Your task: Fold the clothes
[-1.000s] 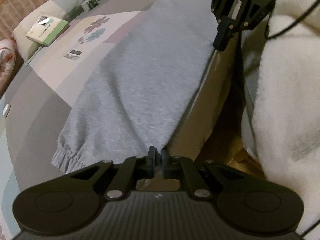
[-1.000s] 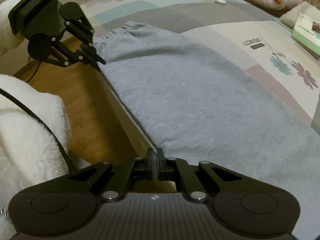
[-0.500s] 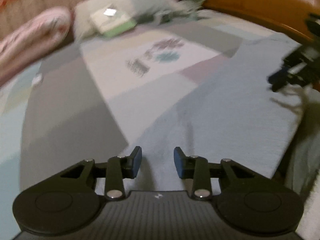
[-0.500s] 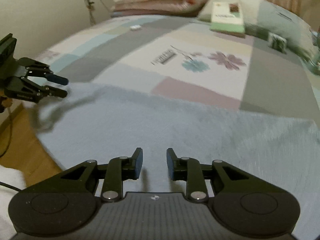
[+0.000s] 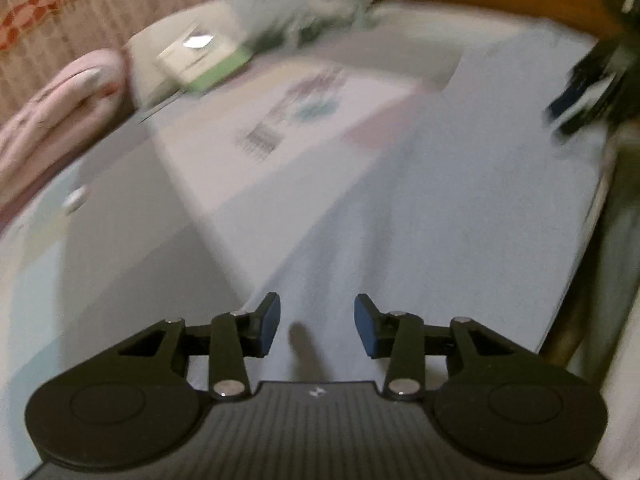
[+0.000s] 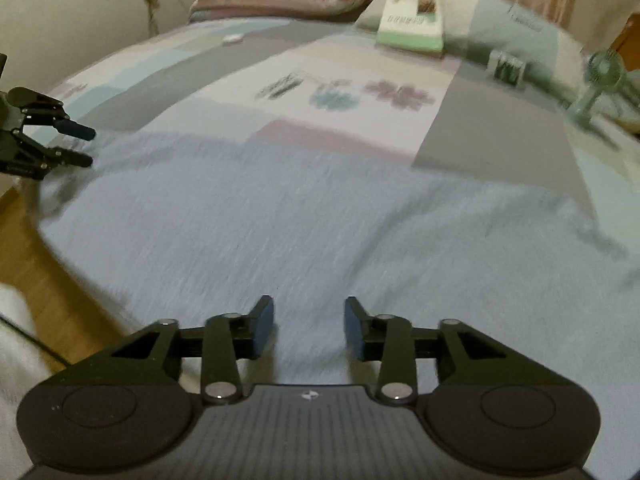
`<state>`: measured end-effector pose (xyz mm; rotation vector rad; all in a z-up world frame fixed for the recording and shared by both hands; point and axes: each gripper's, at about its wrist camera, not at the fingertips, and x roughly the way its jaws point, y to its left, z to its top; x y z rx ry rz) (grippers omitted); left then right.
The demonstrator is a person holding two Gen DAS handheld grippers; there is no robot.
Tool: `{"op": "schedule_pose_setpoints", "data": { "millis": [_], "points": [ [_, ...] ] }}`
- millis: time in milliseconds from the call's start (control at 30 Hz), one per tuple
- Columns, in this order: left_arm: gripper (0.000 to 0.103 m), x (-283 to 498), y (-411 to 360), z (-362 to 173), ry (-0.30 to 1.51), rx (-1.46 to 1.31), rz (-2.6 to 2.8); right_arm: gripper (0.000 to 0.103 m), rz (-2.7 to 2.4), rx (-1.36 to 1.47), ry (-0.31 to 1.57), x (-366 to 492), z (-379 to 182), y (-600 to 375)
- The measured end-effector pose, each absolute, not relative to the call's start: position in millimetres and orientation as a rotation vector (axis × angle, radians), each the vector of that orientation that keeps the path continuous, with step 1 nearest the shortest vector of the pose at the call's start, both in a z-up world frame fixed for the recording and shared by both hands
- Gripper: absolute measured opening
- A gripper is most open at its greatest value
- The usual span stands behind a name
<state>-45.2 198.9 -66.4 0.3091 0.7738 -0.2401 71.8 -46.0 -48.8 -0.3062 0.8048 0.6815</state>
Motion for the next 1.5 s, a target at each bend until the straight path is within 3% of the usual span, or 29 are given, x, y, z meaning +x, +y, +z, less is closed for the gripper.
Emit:
{"op": "schedule_pose_setpoints", "data": {
  "millis": [167, 300, 433, 533, 600, 667, 1167, 1267, 1500],
  "points": [
    [0.043, -13.5, 178.4, -83.6, 0.799, 0.215, -0.338, 0.051, 0.618, -0.325, 0.84, 96.8, -61.1, -37.8],
    [0.048, -31.4, 206.5, -92.2, 0.865, 0.085, -0.314, 0.068, 0.604, -0.263, 0.849, 91.3, -69.1, -62.7],
    [0.05, -39.5, 216.5, -85.2, 0.905, 0.107, -0.284, 0.072, 0.591, -0.234, 0.845, 85.9, -70.9, -75.0],
    [0.06, -35.1, 218.5, -78.1, 0.86, 0.069, -0.259, 0.087, 0.581, -0.243, 0.845, 83.6, -73.4, -68.6],
    [0.061, -25.8, 223.1, -80.3, 0.86, 0.015, -0.238, 0.098, 0.575, -0.25, 0.845, 82.1, -75.2, -63.9],
    [0.061, -19.5, 230.1, -86.1, 0.897, -0.027, -0.202, 0.103, 0.569, -0.257, 0.845, 80.7, -77.0, -59.3],
    [0.066, -72.1, 219.5, -77.8, 0.988, 0.089, -0.264, 0.103, 0.529, -0.275, 0.842, 75.0, -81.0, -45.6],
    [0.072, -90.2, 216.8, -86.6, 1.045, 0.11, -0.253, 0.103, 0.522, -0.268, 0.835, 73.5, -81.9, -46.1],
    [0.074, -116.8, 229.8, -54.8, 0.931, 0.152, -0.142, 0.103, 0.507, -0.258, 0.832, 72.0, -81.6, -46.8]
  ]
}}
